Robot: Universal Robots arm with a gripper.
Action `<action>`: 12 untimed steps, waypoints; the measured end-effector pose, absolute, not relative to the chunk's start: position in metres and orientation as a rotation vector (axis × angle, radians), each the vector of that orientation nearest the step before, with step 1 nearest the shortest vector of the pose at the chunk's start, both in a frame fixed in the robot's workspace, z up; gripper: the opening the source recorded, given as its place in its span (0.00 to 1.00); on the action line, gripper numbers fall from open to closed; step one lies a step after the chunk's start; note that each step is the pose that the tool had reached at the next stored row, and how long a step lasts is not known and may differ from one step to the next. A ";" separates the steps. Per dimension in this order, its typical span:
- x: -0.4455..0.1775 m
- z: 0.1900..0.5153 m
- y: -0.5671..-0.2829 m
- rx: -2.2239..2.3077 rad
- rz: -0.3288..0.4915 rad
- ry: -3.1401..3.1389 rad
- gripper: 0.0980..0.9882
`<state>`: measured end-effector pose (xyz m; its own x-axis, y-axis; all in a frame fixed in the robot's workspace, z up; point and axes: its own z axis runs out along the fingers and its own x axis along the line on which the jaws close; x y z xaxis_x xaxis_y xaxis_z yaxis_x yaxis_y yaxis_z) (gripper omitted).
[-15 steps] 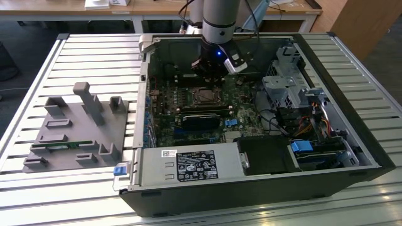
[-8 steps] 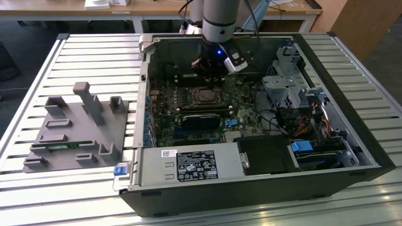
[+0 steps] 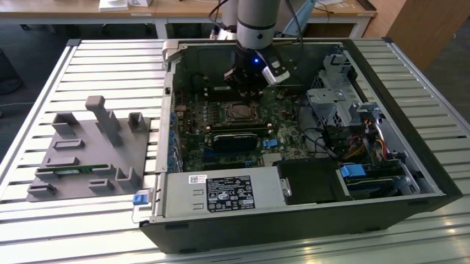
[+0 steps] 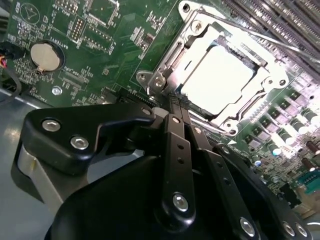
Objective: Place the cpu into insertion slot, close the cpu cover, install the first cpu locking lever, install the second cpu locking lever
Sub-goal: 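Install the first cpu locking lever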
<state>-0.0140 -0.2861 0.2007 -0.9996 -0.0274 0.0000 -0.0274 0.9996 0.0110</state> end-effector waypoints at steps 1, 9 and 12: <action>-0.014 0.201 -0.286 0.043 -0.009 -3.141 0.02; -0.012 0.199 -0.284 0.043 0.035 -3.141 0.02; -0.012 0.199 -0.284 0.043 0.022 -3.141 0.02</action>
